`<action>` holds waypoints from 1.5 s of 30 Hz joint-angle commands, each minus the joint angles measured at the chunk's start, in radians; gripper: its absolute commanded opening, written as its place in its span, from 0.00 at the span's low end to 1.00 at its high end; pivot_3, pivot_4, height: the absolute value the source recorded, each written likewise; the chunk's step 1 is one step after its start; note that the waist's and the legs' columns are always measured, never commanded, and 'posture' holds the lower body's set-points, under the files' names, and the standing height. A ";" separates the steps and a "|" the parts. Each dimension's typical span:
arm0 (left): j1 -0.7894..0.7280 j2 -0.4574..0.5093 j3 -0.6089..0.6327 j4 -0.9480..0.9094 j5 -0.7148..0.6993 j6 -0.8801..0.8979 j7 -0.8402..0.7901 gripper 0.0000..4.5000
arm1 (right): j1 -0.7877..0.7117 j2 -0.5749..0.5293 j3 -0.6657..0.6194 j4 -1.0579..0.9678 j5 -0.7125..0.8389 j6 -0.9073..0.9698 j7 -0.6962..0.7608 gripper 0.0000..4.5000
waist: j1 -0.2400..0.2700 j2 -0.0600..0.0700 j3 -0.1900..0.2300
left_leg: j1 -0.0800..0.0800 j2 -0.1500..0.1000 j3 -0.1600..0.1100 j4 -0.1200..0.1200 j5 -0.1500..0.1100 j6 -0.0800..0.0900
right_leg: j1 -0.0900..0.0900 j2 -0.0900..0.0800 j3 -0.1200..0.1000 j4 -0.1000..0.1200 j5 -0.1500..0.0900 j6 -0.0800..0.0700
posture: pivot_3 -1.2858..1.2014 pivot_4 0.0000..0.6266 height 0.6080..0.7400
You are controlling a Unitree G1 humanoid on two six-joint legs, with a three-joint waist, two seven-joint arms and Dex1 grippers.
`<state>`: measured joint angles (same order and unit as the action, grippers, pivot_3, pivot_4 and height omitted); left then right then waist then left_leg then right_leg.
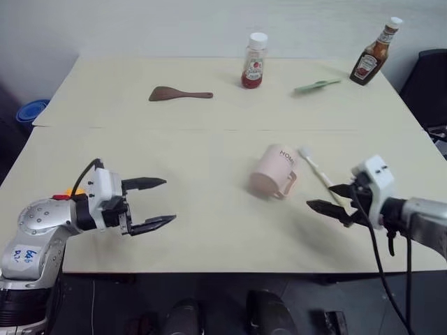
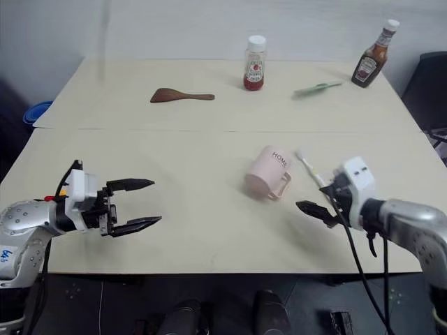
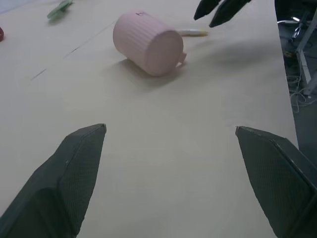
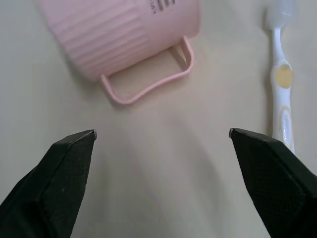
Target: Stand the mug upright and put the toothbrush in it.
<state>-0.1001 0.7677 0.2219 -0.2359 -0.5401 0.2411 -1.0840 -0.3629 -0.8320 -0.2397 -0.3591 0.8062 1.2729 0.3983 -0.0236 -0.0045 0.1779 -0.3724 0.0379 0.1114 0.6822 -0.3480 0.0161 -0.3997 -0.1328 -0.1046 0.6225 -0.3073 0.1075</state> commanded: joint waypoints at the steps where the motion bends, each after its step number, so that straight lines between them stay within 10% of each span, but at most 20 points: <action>1: 0.028 0.000 0.013 -0.066 -0.002 -0.002 0.023 0.99 | -0.123 0.076 0.020 0.095 -0.049 0.162 -0.121 1.00 | 0.006 0.000 0.000 | -0.001 -0.001 -0.001 0.000 0.000 0.000 | -0.001 0.000 0.000 0.000 0.000 0.000 | 0.52 0.24 1.00; 11: 0.117 -0.021 0.026 -0.166 -0.007 0.006 0.097 0.99 | -0.423 0.339 0.051 0.338 -0.226 0.323 -0.261 1.00 | 0.000 0.000 0.000 | -0.006 -0.004 0.006 0.001 0.002 0.002 | -0.010 -0.001 0.001 0.005 0.001 0.003 | 0.52 0.24 1.00; 26: 0.165 -0.025 0.041 -0.202 0.004 -0.017 0.133 1.00 | -0.432 0.386 0.085 0.394 -0.284 0.251 -0.127 0.01 | -0.006 -0.001 -0.001 | -0.006 -0.003 0.006 0.000 0.002 0.002 | -0.010 0.001 0.001 0.004 0.001 0.003 | 0.52 0.24 1.00; 29: 0.174 -0.027 0.051 -0.200 0.004 -0.019 0.141 1.00 | -0.387 0.378 0.133 0.320 -0.266 -0.043 0.062 0.01 | -0.007 -0.001 -0.001 | -0.006 -0.003 0.006 0.000 0.002 0.002 | -0.010 0.001 0.001 0.004 0.001 0.003 | 0.52 0.24 1.00; 32: 0.179 -0.064 0.087 -0.191 -0.032 -0.002 0.189 1.00 | -0.296 0.434 0.223 0.321 -0.401 -0.727 0.300 0.01 | -0.010 -0.001 -0.001 | -0.006 -0.004 0.008 -0.001 0.002 0.002 | -0.011 0.002 0.002 0.003 0.001 0.003 | 0.52 0.24 1.00; 36: 0.183 -0.092 0.110 -0.176 -0.042 0.012 0.217 1.00 | -0.264 0.537 0.274 0.546 -0.543 -1.216 0.309 0.01 | -0.011 -0.002 -0.001 | -0.006 -0.004 0.008 -0.001 0.002 0.001 | -0.012 0.002 0.002 0.004 0.001 0.003 | 0.52 0.24 1.00; 45: 0.179 -0.100 0.109 -0.175 -0.032 0.009 0.236 1.00 | -0.326 0.683 0.258 1.061 -0.603 -1.691 0.331 0.01 | -0.015 -0.001 -0.001 | -0.004 -0.003 0.007 0.000 0.002 0.001 | -0.009 0.001 0.002 0.005 0.001 0.003 | 0.52 0.24 1.00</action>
<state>0.0842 0.6696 0.3140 -0.3837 -0.5624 0.2604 -0.8544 -0.6760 -0.1502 0.0448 0.6698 0.1807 -0.3931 0.6923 -0.0386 -0.0059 0.1770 -0.3764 0.0355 0.1183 0.6822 -0.3457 0.0169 -0.4090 -0.1315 -0.1028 0.6273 -0.3059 0.1103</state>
